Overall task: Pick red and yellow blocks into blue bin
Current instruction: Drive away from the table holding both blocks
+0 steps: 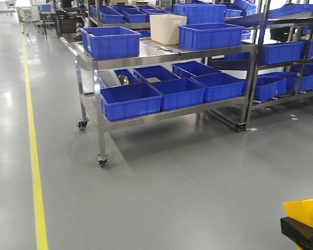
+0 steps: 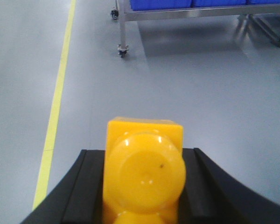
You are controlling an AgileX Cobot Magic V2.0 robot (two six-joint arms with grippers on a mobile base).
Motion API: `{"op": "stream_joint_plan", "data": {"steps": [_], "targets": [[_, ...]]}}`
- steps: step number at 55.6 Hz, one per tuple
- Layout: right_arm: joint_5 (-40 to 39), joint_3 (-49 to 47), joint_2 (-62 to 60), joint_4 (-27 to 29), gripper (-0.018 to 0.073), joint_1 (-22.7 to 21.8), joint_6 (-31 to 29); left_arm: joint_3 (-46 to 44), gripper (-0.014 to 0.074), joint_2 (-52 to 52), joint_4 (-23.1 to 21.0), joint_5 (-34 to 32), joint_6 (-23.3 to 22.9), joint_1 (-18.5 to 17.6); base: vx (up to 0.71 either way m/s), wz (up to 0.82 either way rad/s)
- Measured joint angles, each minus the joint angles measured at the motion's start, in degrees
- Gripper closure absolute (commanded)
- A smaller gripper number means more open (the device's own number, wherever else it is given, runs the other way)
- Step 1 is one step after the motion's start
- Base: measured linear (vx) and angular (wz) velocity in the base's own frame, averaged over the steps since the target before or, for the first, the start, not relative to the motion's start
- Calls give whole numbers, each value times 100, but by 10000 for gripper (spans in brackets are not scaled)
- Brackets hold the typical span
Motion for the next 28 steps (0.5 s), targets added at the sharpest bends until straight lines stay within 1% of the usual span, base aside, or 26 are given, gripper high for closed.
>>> {"op": "stream_joint_plan", "data": {"steps": [28], "targets": [[5,0,0,0,569,0,0,0,594,0,0,0,0,0,46,-24]]}}
